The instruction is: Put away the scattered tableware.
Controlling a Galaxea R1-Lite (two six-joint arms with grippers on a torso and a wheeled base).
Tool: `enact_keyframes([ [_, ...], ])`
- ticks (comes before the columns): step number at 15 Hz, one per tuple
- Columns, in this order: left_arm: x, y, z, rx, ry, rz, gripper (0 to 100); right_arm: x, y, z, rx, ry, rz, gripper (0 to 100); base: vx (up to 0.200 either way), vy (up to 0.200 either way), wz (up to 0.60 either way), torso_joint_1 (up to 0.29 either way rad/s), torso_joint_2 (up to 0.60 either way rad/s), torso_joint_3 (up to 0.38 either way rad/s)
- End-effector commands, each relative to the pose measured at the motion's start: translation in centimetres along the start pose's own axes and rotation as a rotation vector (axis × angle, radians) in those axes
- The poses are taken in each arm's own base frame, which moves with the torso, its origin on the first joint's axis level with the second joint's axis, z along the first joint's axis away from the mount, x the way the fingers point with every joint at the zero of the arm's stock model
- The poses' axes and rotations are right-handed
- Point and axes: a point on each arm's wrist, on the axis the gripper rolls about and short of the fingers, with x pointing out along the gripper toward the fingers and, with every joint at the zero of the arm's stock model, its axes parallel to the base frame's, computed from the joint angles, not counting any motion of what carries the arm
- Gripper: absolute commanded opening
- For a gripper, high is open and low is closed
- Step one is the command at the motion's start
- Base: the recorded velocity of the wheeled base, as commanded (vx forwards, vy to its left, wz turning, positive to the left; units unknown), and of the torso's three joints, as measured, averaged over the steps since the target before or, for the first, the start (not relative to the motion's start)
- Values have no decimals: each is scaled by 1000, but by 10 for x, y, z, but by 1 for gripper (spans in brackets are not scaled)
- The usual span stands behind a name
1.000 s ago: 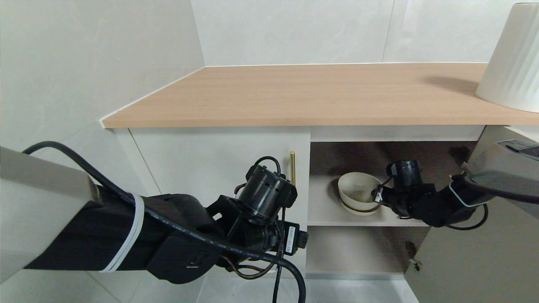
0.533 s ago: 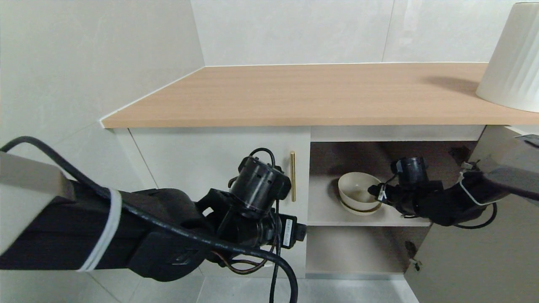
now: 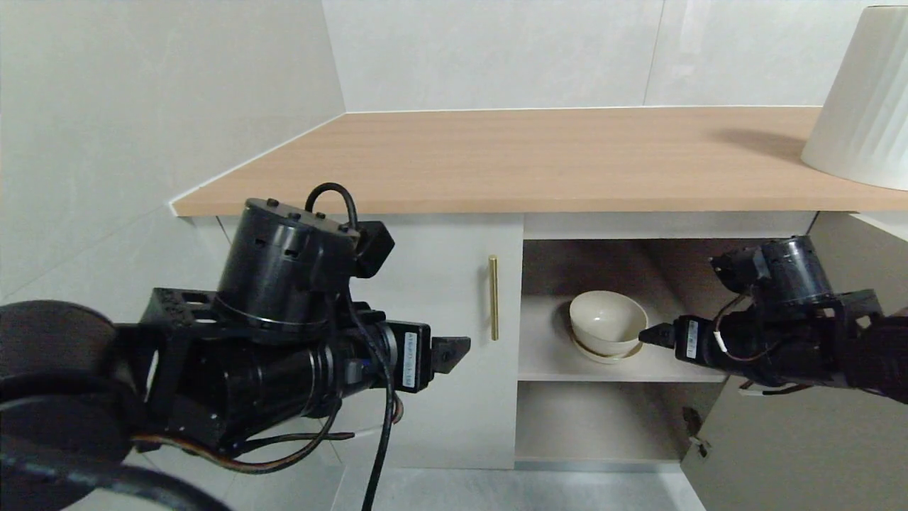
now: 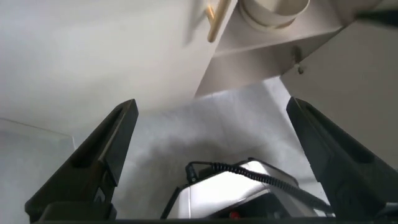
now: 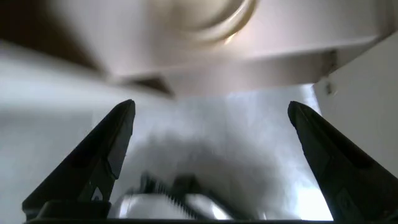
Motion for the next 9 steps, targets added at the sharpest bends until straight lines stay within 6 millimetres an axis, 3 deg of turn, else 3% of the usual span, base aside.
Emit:
enact_keyframes([
  [1,-32,10,-2,-19,-59,-19,100,-51,2,-9,-28,-43,55,100,0,0,0,0,0,0],
  [6,-42,41,-15,-73,-127,34,100,-87,3,-29,-90,41,81,100,0,0,0,0,0,0],
  [9,-41,41,-17,-55,-127,33,100,-98,0,-38,-108,55,93,100,0,0,0,0,0,0],
])
